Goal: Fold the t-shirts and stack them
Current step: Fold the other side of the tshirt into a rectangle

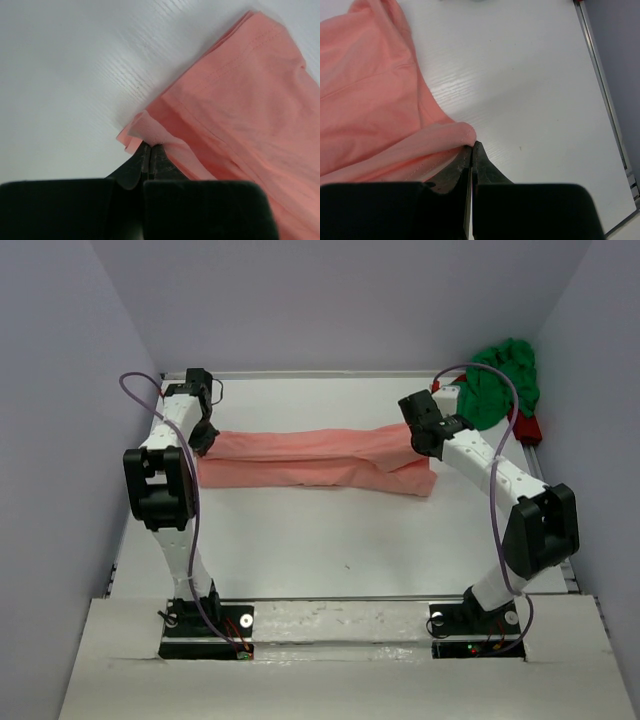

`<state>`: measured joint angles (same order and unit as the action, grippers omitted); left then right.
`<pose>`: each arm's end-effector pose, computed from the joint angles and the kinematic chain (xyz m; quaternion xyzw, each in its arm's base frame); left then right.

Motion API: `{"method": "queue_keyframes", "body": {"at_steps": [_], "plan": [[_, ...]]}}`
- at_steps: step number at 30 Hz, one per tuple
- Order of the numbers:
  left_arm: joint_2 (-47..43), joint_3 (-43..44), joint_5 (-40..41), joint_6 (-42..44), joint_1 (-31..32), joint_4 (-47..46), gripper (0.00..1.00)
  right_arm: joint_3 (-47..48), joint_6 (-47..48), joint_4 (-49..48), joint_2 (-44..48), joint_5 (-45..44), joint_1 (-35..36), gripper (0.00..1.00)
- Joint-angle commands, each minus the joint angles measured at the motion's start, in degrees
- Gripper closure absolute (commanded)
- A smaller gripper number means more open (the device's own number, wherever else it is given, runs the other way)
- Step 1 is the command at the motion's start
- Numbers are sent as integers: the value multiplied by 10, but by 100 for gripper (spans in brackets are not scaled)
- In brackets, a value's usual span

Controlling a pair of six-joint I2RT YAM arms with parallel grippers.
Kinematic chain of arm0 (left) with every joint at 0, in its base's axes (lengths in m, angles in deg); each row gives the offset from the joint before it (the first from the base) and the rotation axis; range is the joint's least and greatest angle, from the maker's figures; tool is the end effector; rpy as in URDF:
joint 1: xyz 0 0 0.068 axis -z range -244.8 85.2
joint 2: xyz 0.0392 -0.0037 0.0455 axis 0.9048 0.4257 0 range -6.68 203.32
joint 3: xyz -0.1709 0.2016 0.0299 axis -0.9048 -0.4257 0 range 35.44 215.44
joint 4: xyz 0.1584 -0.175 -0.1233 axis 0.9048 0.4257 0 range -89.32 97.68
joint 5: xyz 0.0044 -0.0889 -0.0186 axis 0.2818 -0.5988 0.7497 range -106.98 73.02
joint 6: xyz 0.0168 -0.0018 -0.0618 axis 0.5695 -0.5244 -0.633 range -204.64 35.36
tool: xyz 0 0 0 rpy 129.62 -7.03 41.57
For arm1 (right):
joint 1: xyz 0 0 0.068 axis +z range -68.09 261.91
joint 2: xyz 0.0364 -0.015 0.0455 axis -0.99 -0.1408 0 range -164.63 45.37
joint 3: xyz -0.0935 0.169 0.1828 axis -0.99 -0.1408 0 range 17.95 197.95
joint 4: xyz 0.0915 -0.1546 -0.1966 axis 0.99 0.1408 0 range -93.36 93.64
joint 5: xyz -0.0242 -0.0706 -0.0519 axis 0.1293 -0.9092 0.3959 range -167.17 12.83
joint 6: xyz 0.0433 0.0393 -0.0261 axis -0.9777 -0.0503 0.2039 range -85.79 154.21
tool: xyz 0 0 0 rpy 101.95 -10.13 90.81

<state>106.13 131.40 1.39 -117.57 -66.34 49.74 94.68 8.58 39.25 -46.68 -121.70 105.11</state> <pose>0.4254 0.0270 0.2246 -0.3179 0.9122 0.0946 0.2406 0.3302 0.1038 0.2693 0.1234 0.8870 -0.2259 0.3833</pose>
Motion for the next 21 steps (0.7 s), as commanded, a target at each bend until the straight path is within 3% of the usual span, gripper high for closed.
{"method": "queue_keyframes", "body": {"at_steps": [1, 21], "plan": [[23, 41, 48, 16, 7, 18, 100, 34, 15, -8, -26, -35, -17, 100], [111, 125, 65, 18, 42, 42, 100, 89, 29, -9, -148, -17, -59, 100]]}}
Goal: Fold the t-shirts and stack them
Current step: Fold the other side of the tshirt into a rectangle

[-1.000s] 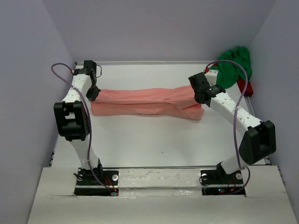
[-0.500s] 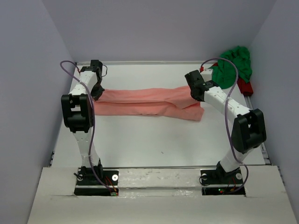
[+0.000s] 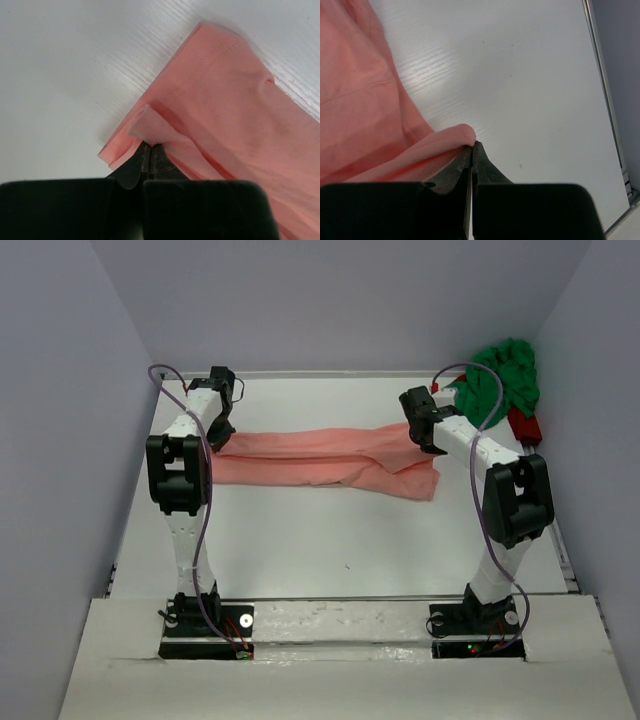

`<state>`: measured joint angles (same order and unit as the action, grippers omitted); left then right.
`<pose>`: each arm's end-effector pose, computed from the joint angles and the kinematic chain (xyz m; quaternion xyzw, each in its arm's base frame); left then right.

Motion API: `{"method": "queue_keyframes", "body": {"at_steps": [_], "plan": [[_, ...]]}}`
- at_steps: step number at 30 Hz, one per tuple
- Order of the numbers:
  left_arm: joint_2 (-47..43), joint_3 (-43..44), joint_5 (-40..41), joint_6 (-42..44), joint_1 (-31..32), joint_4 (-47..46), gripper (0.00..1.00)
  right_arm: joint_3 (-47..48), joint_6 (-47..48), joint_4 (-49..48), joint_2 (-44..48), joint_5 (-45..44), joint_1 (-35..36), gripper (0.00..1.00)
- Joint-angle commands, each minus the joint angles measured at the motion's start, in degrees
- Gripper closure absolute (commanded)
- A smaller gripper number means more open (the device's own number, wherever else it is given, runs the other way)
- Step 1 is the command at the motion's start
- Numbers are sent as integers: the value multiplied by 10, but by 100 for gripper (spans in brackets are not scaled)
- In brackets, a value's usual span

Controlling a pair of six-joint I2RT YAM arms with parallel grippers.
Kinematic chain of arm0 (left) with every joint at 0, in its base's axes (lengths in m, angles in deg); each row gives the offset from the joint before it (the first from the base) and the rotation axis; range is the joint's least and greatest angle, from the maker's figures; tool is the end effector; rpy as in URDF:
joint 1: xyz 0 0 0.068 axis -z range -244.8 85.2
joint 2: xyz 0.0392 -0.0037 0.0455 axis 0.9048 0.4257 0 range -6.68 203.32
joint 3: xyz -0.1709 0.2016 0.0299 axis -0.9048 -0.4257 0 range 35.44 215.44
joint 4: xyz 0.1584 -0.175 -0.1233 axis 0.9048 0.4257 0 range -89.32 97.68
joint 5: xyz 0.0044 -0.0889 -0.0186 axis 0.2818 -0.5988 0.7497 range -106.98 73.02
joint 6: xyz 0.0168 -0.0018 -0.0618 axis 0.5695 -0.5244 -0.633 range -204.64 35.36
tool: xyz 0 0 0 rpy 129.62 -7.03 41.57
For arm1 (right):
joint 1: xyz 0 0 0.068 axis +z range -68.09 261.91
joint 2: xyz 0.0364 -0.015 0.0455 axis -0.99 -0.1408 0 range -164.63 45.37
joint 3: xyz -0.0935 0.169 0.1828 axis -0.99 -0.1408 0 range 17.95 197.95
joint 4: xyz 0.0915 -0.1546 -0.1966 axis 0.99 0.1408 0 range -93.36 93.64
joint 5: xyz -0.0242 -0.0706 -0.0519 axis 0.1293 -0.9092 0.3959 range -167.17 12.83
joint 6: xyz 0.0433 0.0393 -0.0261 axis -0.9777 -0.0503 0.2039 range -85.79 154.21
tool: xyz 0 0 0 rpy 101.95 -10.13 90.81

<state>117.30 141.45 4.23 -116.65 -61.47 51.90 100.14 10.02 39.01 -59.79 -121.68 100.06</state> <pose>0.4631 -0.0090 0.1940 -0.2716 0.9284 0.1187 0.2241 0.3781 0.0875 0.2197 0.1283 0.8987 -0.2736 0.3179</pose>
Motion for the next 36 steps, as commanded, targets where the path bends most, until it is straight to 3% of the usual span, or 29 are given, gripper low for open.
{"method": "queue_keyframes", "body": {"at_steps": [1, 19, 25, 36], "plan": [[1, 23, 37, 9, -8, 20, 100, 44, 20, -6, -28, -12, -8, 100], [26, 31, 32, 17, -7, 16, 100, 96, 61, -7, -83, 32, -19, 100], [25, 31, 37, 20, -5, 9, 90, 121, 76, -2, -101, 37, -19, 100], [19, 51, 58, 26, 11, 15, 89, 147, 80, 2, -121, 36, -19, 100]]}}
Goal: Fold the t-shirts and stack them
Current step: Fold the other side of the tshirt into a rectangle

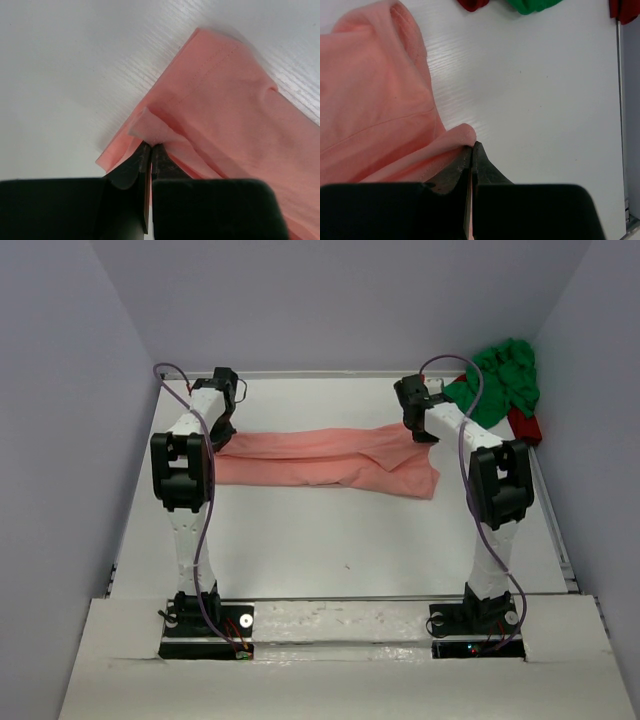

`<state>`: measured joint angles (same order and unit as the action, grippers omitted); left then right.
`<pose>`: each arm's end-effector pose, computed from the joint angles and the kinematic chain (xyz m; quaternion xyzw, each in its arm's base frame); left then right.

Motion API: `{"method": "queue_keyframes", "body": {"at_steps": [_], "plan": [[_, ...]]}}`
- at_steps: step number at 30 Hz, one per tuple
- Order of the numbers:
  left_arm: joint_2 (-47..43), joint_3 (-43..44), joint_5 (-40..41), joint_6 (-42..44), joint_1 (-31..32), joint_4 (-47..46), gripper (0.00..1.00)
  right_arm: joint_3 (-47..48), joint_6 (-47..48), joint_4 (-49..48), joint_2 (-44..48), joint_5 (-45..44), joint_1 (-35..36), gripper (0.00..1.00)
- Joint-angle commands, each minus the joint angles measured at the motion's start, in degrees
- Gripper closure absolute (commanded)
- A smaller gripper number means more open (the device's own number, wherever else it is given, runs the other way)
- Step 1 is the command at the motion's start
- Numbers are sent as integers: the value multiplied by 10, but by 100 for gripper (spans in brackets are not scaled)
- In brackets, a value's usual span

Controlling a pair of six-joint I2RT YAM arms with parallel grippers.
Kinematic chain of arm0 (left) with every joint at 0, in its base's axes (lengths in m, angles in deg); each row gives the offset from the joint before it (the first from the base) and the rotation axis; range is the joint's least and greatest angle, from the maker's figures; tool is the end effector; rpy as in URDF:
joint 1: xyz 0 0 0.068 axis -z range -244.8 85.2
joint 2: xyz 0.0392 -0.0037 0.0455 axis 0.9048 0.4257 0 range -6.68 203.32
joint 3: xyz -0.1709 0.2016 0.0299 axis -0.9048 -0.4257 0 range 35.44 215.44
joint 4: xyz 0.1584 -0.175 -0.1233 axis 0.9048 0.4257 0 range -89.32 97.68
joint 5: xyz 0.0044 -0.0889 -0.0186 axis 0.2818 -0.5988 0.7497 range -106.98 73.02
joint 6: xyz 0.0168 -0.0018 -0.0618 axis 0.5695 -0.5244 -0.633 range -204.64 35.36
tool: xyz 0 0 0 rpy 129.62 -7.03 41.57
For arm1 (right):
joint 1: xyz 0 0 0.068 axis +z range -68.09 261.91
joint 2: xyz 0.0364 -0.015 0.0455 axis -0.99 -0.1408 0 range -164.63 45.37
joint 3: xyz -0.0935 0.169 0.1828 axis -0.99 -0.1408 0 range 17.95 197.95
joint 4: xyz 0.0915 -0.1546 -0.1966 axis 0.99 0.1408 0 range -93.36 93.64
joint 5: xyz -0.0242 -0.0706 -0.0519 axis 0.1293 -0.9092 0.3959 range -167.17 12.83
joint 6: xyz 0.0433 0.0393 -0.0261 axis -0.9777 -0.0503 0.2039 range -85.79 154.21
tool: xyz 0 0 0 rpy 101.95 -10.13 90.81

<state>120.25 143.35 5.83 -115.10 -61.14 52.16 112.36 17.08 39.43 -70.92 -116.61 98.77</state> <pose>0.4707 -0.0109 0.1811 -0.2565 0.9320 0.1377 0.2159 0.4267 0.0965 0.2047 0.0760 0.9183 -0.2545 0.2936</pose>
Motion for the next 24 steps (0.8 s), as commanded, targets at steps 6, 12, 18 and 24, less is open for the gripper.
{"method": "queue_keyframes", "body": {"at_steps": [6, 12, 18, 24], "plan": [[-21, 35, 45, 11, 15, 7, 72, 41, 17, 1, -24, -22, -6, 100], [-18, 44, 51, 8, 19, 13, 62, 57, 18, 5, -35, -24, -11, 100], [-8, 57, 51, 7, 20, 19, 61, 67, 22, 6, -44, -22, -11, 100], [-3, 64, 58, 4, 21, 20, 42, 85, 28, 6, -64, -18, -17, 100]]}}
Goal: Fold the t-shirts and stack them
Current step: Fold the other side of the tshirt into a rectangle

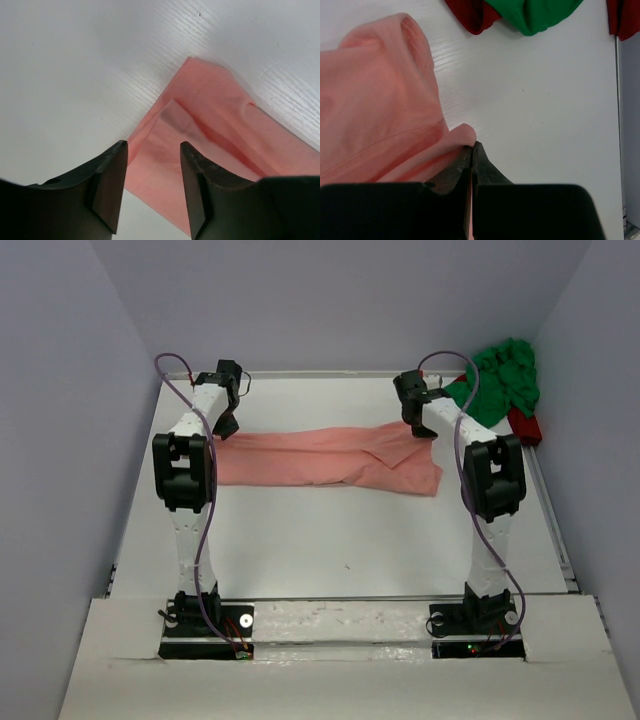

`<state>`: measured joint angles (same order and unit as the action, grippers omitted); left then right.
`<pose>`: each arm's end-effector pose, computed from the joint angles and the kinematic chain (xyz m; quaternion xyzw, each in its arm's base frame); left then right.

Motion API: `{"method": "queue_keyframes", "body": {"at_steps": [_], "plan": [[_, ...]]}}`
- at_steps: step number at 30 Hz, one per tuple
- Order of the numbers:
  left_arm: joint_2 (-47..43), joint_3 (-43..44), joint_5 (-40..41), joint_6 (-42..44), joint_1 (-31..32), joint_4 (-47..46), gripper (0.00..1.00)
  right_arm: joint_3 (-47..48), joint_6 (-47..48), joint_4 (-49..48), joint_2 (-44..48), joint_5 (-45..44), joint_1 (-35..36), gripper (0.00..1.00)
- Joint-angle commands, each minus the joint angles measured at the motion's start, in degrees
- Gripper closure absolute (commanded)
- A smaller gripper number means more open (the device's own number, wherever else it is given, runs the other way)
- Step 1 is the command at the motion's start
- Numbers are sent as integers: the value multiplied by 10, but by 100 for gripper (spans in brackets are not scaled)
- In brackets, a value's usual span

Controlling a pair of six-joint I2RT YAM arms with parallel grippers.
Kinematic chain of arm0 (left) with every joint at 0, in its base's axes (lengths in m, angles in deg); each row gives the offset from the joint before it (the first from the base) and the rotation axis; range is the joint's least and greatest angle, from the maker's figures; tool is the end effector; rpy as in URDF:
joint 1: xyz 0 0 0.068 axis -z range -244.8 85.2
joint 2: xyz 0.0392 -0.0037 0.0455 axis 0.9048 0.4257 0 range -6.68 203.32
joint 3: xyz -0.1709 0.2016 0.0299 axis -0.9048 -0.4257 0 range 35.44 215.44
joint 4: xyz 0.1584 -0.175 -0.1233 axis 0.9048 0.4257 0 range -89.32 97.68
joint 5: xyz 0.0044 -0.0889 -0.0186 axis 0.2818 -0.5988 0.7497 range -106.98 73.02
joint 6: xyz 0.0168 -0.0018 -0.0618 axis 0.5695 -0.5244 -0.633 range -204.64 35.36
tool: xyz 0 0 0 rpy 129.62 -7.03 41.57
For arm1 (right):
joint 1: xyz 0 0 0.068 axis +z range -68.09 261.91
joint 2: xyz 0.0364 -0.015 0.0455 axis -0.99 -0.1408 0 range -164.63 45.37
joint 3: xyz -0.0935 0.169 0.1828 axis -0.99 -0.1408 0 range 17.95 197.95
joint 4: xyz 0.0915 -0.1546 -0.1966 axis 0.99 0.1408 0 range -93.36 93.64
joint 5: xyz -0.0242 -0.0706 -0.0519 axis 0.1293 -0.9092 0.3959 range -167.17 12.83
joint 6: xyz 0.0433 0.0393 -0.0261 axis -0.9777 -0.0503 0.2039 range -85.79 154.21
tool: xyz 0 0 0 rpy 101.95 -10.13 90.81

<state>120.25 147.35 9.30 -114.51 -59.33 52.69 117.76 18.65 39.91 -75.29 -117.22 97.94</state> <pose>0.4778 -0.0237 0.2028 -0.2459 0.9232 0.1535 0.2524 0.4461 0.0951 0.2008 0.0728 0.9160 -0.2638 0.2933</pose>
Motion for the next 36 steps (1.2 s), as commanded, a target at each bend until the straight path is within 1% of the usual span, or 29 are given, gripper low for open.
{"method": "queue_keyframes", "body": {"at_steps": [1, 3, 4, 5, 8, 14, 16, 18, 19, 20, 22, 24, 26, 27, 28, 29, 31, 32, 33, 35, 36], "plan": [[-4, 23, 24, -1, 3, 13, 41, 35, 14, 2, -28, -12, -8, 100], [-12, 16, 25, -2, 6, 9, 40, 47, 19, 2, -41, -3, -13, 100], [-16, 11, 29, -2, 8, 9, 40, 52, 23, 2, -41, 2, -14, 97], [-20, 5, 32, -2, 9, 6, 39, 64, 25, 2, -52, 3, -14, 91], [-35, 1, 47, -5, 16, 10, 39, 80, 31, 2, -66, 12, -14, 82], [-82, -29, 87, -17, 49, 10, 38, 133, 61, -7, -87, 15, -14, 72], [-94, -42, 86, -20, 65, 9, 39, 162, 77, -16, -97, 19, -19, 71], [-102, -63, 86, -25, 81, 6, 39, 180, 90, -25, -103, 34, -19, 66], [-109, -69, 85, -25, 87, 3, 39, 204, 97, -26, -112, 41, -19, 63], [-113, -76, 85, -26, 91, 3, 39, 216, 109, -27, -118, 51, -19, 60], [-119, -95, 87, -29, 101, 3, 39, 239, 117, -27, -129, 76, -24, 47], [-129, -115, 77, -32, 104, -1, 39, 260, 123, -27, -137, 106, -24, 36], [-146, -131, 74, -34, 110, -9, 39, 274, 131, -30, -139, 136, -24, 35], [-150, -134, 73, -34, 110, -9, 39, 274, 128, -28, -136, 170, -24, 36], [-157, -135, 75, -33, 114, -8, 39, 273, 117, -19, -129, 182, -24, 36], [-158, -135, 75, -34, 114, -4, 39, 268, 86, 7, -110, 195, -24, 37], [-165, -135, 76, -35, 115, 1, 39, 197, 54, 12, -67, 210, -15, 39], [-174, -137, 76, -33, 115, -4, 39, 149, 51, -34, -38, 216, -9, 39], [-179, -144, 77, -32, 117, -7, 39, 54, 54, -61, 23, 241, 2, 39], [-190, -146, 75, -27, 119, -14, 39, -9, 42, -101, 69, 283, 2, 38], [-193, -146, 72, -27, 120, -15, 39, -29, 40, -105, 84, 310, 2, 38]]}}
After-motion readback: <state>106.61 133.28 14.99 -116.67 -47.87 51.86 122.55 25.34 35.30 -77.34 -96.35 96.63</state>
